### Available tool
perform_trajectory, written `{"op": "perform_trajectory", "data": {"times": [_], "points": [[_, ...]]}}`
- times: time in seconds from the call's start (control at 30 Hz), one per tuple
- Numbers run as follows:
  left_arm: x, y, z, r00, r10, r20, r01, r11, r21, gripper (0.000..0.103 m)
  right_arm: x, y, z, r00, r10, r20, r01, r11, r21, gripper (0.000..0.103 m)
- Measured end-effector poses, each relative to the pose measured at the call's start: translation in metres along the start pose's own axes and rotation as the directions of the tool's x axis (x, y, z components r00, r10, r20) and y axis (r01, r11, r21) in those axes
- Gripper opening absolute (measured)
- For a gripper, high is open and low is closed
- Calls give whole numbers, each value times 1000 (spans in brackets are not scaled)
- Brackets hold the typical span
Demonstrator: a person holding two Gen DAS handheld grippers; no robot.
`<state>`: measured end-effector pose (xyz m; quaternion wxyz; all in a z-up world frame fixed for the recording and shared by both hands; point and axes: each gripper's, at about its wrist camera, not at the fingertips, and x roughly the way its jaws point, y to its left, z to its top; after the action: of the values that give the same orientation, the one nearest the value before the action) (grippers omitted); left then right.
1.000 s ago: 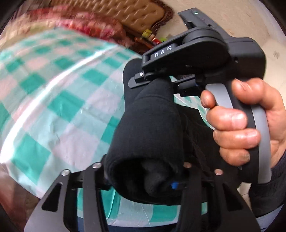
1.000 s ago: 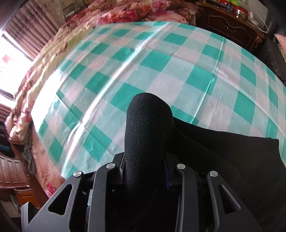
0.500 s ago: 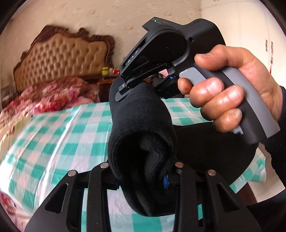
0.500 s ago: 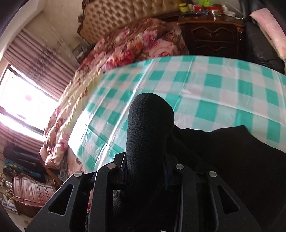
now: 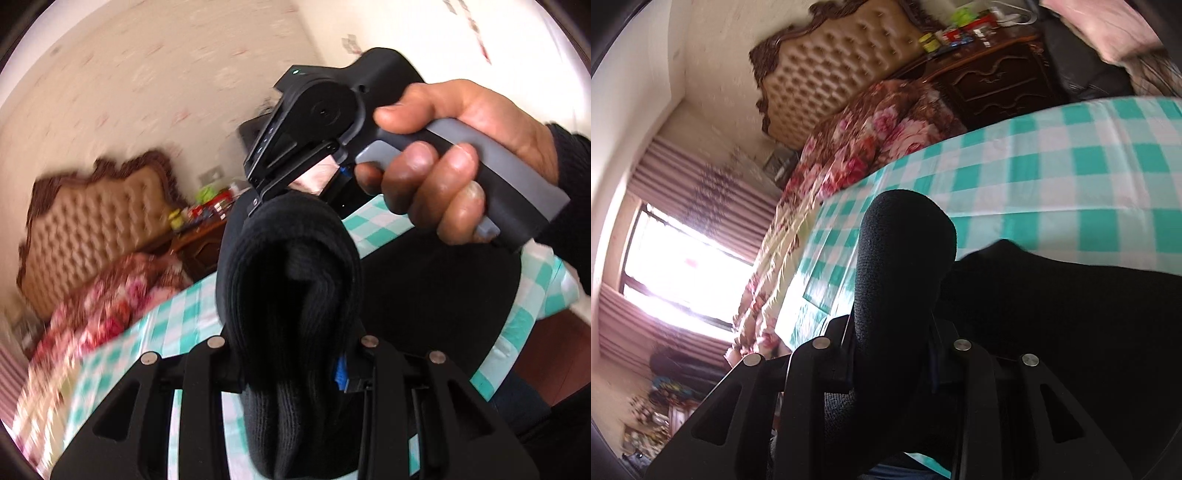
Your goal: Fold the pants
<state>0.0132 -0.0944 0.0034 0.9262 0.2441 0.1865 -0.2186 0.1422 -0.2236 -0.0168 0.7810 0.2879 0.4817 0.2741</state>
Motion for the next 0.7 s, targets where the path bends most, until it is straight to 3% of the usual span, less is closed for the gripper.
{"op": "perform_trajectory", "data": {"times": [0.2,0.43,0.57,0.7], "points": [[38,-74,16,999,-32,-9,33,980,197,32,-31,-79,-11,999,-31,25,28,993,111,35],[93,-173,-3,997,-79,-10,76,905,418,33,-35,-172,-37,993,-110,-33,114,969,220,55],[110,-202,-20,996,-85,-12,79,856,511,49,-35,-186,-47,995,-94,-26,97,977,189,55],[103,-200,-29,996,-91,21,64,832,551,65,-33,-179,-50,992,-124,-34,127,986,112,55]]}}
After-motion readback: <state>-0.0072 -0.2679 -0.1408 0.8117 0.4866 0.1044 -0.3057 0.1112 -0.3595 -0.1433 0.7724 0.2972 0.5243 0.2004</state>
